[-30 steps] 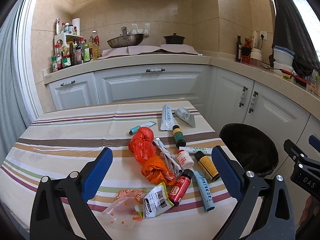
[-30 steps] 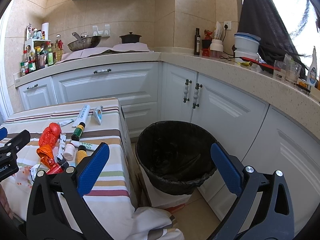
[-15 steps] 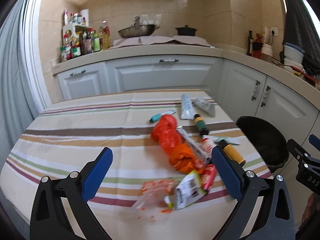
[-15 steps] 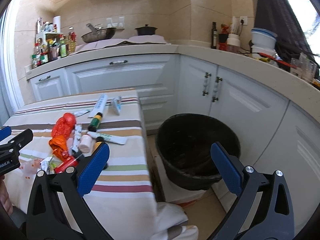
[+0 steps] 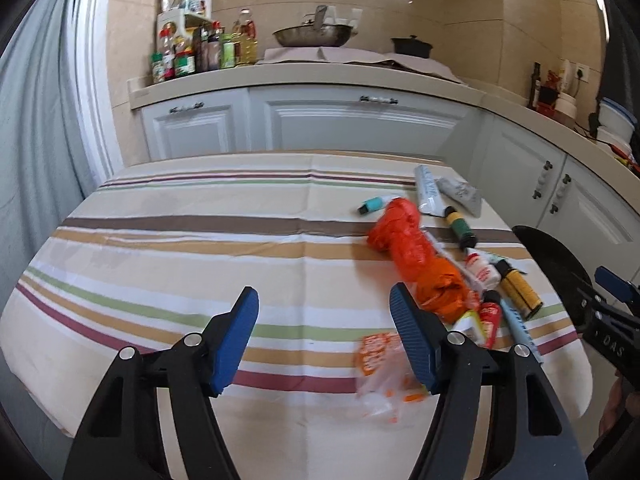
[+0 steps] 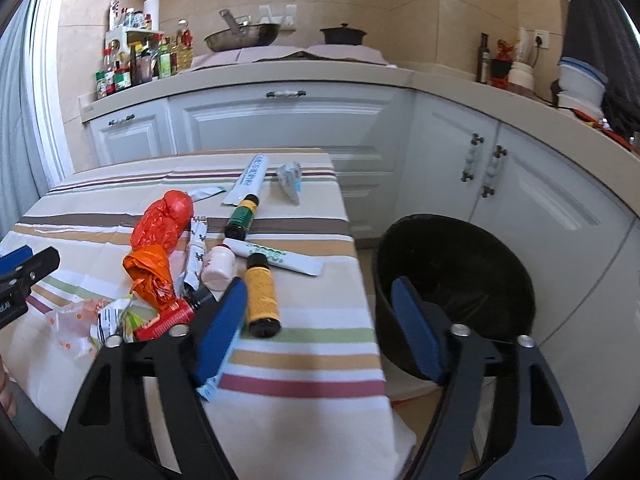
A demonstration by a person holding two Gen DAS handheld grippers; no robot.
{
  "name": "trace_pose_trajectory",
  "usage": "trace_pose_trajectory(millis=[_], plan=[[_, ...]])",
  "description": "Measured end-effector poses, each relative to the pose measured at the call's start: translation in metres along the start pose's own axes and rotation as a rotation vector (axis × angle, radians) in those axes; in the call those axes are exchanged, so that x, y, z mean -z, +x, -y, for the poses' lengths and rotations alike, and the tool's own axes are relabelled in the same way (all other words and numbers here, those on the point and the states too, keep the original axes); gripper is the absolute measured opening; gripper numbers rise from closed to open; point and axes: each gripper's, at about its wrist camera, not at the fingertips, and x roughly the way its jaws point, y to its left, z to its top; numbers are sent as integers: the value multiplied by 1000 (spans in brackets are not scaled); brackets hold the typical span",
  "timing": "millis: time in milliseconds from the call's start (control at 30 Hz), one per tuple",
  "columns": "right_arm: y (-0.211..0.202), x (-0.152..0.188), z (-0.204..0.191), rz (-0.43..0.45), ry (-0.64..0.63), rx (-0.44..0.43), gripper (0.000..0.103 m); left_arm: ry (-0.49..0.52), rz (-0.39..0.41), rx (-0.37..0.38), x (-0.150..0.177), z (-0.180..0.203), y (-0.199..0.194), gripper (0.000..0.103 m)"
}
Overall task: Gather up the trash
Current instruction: 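Close the right gripper around the amber bottle with yellow label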
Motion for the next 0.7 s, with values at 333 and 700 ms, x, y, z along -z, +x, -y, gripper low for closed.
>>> trace_pose_trajectory(millis=[333,700], plan=[[46,-7,-25,-124,-63,-48,49,-1,-12,-73,4,-20,10,67],[57,2,-27,-200,-61,-121,23,12,-39,-45,6,-15,17,67]])
